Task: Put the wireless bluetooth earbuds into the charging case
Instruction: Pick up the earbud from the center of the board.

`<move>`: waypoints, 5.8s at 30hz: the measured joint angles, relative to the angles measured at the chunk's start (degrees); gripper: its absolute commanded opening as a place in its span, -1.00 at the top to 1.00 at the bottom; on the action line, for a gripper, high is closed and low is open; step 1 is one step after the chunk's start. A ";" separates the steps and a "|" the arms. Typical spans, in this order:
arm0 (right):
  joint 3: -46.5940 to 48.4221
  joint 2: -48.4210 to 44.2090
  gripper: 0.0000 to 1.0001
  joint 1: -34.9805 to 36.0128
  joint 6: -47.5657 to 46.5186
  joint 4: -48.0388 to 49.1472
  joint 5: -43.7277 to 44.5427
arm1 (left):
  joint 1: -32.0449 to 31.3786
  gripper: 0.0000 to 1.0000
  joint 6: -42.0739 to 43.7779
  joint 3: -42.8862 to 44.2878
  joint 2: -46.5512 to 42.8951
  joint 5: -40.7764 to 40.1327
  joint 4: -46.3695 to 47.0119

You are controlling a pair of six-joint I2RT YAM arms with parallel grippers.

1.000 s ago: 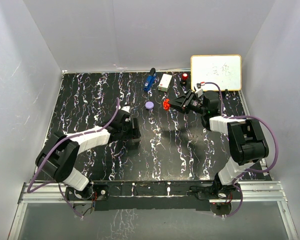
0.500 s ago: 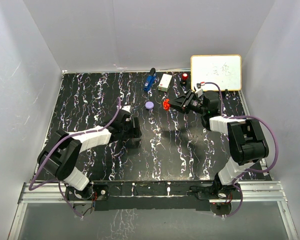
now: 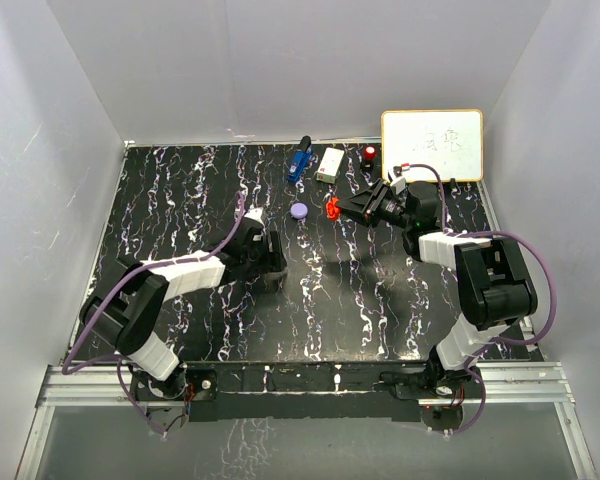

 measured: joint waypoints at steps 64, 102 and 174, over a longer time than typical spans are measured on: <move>0.00 0.39 1.00 0.00 1.20 2.54 -0.24 | 3.87 -0.42 12.83 8.20 8.57 9.44 2.91; 0.00 0.39 1.00 0.00 1.44 2.97 -0.24 | 1.79 -0.34 10.43 6.54 3.80 6.62 -6.73; 0.00 0.39 1.00 0.00 1.42 2.97 -0.50 | -4.39 1.00 13.53 15.72 1.55 -14.86 -3.13</move>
